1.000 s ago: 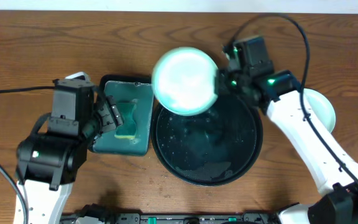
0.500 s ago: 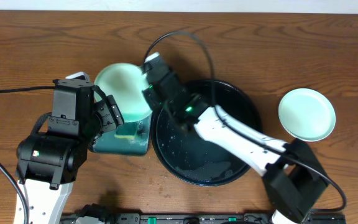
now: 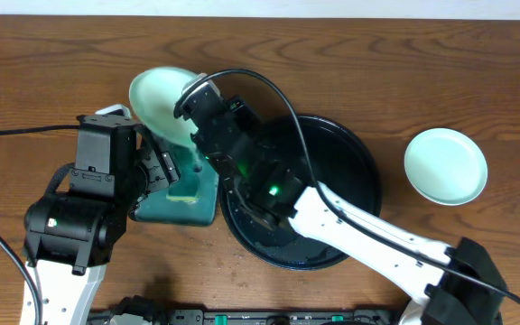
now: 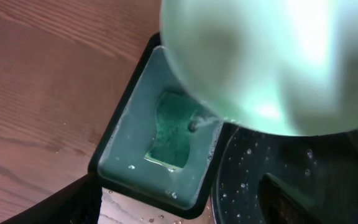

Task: Clean dirty plates on tray and stack at the side
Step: 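Lift the second plate with right gripper and tilt it over sponge tray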

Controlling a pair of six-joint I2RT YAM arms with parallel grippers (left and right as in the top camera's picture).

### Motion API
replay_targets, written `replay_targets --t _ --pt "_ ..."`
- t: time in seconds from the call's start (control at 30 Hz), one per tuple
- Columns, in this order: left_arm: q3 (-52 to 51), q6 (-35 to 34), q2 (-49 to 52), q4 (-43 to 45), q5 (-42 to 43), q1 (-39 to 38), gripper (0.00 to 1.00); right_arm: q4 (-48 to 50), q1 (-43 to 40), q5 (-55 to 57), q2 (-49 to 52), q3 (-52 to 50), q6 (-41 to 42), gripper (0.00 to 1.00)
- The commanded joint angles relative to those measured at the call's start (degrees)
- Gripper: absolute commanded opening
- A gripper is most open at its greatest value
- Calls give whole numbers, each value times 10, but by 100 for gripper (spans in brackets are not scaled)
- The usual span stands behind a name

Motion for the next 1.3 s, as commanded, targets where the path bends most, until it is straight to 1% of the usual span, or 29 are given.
replay_targets --t 0.0,0.2,0.27,0.53,1.27 --pt "9 1 2 -2 1 3 81 12 5 50 -14 8 -60 1" --pt "9 1 2 -2 1 3 81 54 10 63 -16 8 -129 1" --pt "9 1 2 -2 1 3 81 66 14 75 -16 8 -139 1" --pt "9 1 2 -2 1 3 81 93 25 82 -16 8 -162 1" --pt "9 1 2 -2 1 3 81 121 28 81 -16 8 -191 1"
